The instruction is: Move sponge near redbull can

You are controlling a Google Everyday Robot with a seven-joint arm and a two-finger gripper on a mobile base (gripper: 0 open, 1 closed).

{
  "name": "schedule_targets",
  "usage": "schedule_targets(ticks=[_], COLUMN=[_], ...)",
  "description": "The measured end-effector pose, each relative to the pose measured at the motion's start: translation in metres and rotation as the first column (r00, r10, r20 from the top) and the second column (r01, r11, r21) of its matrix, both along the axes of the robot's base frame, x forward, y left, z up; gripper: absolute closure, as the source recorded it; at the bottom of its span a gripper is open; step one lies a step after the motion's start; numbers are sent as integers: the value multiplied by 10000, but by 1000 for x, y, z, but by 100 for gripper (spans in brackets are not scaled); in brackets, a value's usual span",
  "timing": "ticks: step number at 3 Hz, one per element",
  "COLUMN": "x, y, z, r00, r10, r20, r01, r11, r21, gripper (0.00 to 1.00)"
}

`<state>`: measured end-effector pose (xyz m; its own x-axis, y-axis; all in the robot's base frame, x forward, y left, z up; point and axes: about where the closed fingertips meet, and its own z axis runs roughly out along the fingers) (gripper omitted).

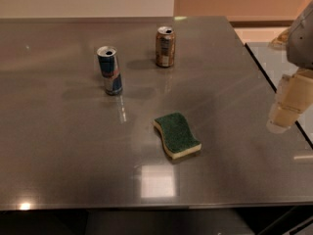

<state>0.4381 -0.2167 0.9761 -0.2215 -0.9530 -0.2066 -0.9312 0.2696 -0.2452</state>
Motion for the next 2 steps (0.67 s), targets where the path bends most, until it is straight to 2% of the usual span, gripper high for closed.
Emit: schedule_targets(ticks=[1, 2], x=[0, 1], y=[2, 16], z=[1, -11], r00=[10000, 9978], r10=[51, 649], r20=[80, 121], r01=[-51, -653], r11=[10000, 9972], r21=[-11, 360], gripper=[0, 0])
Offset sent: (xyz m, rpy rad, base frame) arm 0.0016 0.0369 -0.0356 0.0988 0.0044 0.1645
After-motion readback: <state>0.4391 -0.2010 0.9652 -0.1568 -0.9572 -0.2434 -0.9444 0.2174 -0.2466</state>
